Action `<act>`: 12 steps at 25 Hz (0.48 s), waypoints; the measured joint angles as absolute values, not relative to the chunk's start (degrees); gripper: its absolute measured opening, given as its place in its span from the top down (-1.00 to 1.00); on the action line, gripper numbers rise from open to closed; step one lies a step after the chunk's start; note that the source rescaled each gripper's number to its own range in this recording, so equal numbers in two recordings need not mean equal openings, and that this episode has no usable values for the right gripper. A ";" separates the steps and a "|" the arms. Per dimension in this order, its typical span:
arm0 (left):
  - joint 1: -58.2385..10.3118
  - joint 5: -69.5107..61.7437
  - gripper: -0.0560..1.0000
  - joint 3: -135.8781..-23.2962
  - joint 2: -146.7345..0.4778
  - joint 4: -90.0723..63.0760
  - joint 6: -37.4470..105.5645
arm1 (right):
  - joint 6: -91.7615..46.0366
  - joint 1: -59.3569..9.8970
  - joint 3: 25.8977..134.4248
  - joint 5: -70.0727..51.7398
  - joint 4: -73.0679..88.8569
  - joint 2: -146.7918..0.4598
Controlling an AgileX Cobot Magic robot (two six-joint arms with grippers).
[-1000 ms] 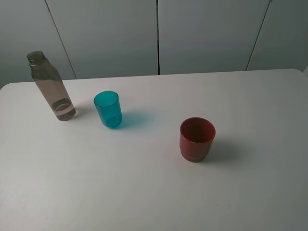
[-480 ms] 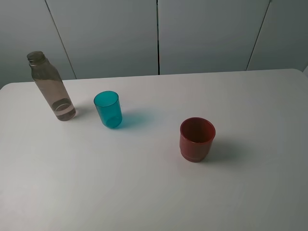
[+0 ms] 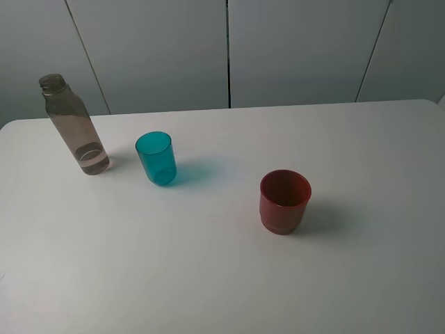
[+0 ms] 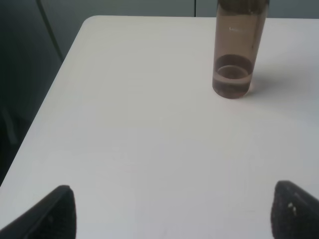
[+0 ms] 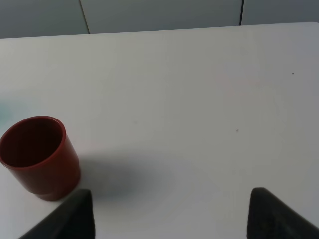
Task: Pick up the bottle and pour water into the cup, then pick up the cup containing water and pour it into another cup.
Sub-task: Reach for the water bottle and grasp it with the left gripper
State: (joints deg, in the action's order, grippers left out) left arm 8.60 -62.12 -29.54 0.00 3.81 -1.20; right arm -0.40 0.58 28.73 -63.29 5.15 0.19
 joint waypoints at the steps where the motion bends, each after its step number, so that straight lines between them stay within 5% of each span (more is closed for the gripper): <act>1: 8.60 -62.12 -0.99 -29.54 0.00 4.10 -1.45 | -0.40 0.58 28.73 -63.29 5.15 0.19; 12: 8.60 -61.89 -0.99 -29.97 -0.05 4.60 -2.87 | -0.40 0.58 28.73 -63.29 5.15 0.19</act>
